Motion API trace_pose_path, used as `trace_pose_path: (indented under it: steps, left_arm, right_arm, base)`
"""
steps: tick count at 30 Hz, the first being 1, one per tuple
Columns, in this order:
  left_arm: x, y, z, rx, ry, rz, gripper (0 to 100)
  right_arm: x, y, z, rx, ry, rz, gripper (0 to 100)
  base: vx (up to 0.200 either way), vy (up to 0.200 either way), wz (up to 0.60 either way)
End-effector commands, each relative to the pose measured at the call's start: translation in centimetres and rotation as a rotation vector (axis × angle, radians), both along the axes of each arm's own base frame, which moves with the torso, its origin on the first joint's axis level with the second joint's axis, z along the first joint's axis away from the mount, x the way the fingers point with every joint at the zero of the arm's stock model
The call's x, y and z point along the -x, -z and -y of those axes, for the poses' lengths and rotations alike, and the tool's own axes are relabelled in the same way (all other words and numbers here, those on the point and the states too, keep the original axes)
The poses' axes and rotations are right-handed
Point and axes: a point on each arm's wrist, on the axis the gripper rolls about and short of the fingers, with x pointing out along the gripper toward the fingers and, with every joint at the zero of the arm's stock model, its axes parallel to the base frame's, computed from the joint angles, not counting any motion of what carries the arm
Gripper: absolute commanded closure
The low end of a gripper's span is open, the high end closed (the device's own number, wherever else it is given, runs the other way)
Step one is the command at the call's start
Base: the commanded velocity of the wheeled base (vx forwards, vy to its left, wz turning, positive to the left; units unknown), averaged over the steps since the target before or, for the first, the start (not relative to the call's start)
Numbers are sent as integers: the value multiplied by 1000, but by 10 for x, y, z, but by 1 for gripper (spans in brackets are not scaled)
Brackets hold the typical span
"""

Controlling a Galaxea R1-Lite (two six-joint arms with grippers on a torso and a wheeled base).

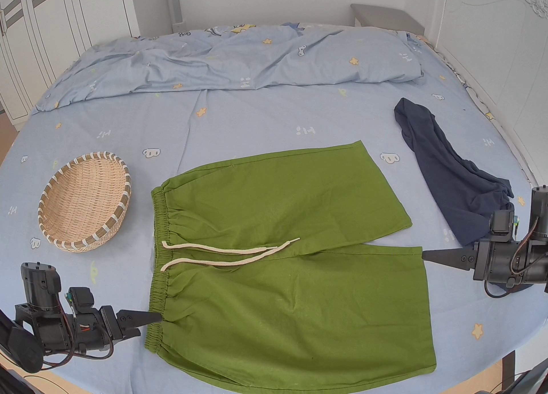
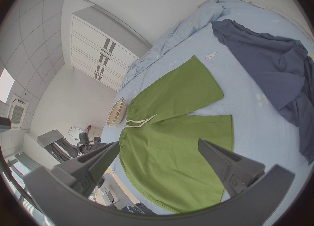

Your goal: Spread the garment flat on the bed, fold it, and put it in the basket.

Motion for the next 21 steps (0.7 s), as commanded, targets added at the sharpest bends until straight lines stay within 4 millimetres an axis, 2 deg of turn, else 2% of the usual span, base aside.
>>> trace_pose_path:
  steps: [1, 9, 10, 17, 21]
  left_arm:
    - [16, 1, 1, -45, 49, -6, 0]
    - [19, 9, 2, -73, 125, -43, 0]
    - [15, 18, 1, -66, 139, -91, 0]
    - [4, 43, 0, -138, 215, -144, 0]
    - [3, 47, -2, -157, 234, -139, 0]
  right_arm:
    - [13, -9, -2, -9, -19, 54, 0]
    - [14, -8, -2, -8, -19, 49, 0]
    - [14, -8, -2, -8, -19, 48, 0]
    - [14, -6, -2, -8, -22, 43, 0]
    - [14, -6, -2, -8, -22, 43, 0]
  base:
    - [0, 0, 0]
    - [0, 0, 0]
    - [0, 0, 0]
    - [0, 0, 0]
    - [0, 0, 0]
